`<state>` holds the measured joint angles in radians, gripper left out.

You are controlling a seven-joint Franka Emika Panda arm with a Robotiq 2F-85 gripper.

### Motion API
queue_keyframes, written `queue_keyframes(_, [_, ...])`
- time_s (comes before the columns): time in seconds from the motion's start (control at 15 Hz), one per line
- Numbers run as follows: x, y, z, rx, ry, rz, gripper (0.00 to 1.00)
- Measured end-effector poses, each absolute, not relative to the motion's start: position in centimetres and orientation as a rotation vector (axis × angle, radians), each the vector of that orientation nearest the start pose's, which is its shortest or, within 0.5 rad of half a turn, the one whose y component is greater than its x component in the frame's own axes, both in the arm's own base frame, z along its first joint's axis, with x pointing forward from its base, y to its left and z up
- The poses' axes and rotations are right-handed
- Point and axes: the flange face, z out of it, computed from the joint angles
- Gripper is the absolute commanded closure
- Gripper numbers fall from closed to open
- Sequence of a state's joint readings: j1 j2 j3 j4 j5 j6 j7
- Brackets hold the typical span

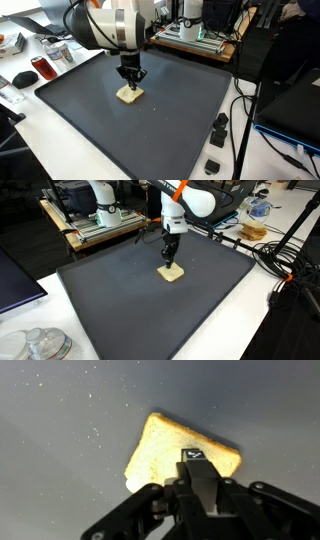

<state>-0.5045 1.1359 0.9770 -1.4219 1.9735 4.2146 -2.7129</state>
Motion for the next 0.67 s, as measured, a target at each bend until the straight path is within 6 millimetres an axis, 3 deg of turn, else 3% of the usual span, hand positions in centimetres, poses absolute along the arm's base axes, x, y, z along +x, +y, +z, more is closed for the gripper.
queue_keyframes(0.67, [58.05,0.86,17.85,-3.2,-0.485,-0.171,0.95])
